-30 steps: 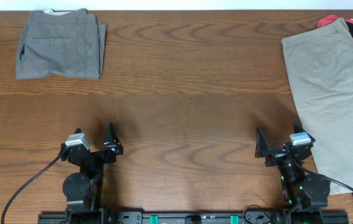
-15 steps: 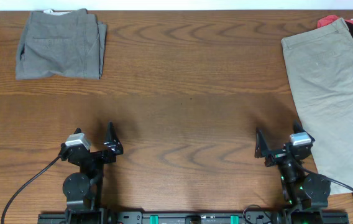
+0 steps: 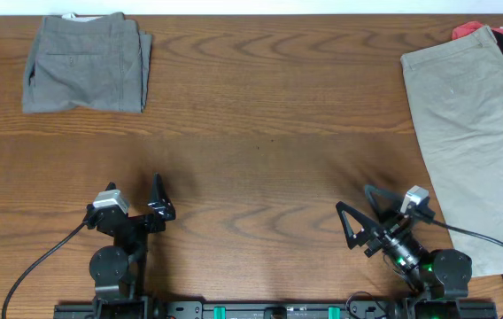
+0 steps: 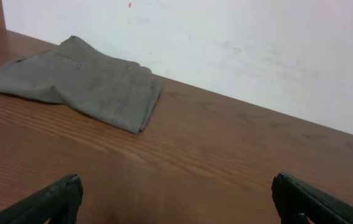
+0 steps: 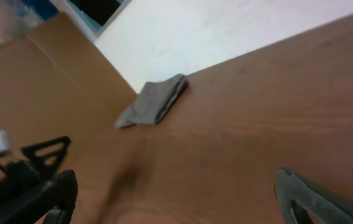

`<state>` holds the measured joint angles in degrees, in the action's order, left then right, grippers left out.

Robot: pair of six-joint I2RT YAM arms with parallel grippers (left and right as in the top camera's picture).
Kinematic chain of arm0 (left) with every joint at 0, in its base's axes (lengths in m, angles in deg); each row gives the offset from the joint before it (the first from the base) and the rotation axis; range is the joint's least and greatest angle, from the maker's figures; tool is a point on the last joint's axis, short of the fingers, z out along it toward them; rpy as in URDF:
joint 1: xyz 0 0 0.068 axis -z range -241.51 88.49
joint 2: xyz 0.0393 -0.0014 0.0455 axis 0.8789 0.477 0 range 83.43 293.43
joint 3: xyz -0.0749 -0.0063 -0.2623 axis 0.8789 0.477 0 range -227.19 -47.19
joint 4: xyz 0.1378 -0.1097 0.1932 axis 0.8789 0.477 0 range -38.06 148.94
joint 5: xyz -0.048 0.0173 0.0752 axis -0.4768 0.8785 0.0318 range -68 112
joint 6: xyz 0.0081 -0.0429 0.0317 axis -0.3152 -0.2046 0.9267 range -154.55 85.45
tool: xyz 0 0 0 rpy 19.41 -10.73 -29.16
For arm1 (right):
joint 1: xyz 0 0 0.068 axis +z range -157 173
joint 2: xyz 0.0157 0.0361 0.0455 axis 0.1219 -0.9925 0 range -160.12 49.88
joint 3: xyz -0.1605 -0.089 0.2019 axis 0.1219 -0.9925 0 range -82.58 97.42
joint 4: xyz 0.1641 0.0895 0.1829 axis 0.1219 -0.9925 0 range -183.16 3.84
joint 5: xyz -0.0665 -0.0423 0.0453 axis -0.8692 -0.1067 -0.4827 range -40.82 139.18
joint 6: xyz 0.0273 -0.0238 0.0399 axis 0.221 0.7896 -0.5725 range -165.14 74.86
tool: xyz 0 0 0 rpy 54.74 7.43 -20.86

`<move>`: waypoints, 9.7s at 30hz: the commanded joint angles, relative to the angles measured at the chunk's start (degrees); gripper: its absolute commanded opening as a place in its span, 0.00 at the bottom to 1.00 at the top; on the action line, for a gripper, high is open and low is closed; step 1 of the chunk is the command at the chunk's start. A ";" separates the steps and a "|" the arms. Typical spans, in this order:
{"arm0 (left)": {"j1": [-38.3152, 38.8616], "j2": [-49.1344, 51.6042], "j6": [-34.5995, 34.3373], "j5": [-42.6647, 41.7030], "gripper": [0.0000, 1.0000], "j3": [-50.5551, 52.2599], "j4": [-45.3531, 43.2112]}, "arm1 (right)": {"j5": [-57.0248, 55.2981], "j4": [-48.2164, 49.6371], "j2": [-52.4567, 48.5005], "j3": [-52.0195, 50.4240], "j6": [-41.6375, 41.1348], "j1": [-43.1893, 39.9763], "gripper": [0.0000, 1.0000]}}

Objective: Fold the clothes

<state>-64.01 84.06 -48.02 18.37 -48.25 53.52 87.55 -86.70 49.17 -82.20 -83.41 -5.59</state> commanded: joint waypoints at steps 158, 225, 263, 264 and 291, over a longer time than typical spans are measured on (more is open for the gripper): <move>0.11 0.00 0.13 -0.17 0.98 0.81 2.19 | -46.56 -39.98 -129.48 109.33 39.10 0.70 0.54; 0.11 0.00 0.13 -0.17 0.98 0.81 2.19 | -51.84 -34.80 -139.27 109.26 40.33 0.90 0.26; 0.11 0.02 0.13 -0.17 0.98 0.81 2.19 | -53.37 -35.50 -137.57 109.50 36.98 -0.28 0.01; 0.11 0.02 0.13 -0.17 0.98 0.81 2.19 | -53.37 -35.54 -136.65 109.50 36.98 -0.20 0.01; 0.11 0.02 0.13 -0.17 0.98 0.81 2.19 | -54.42 -39.21 -130.40 109.50 35.95 6.60 0.01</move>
<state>-64.01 84.19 -48.02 18.37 -48.32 53.63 31.73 -125.84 -83.96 27.44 -46.23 -1.57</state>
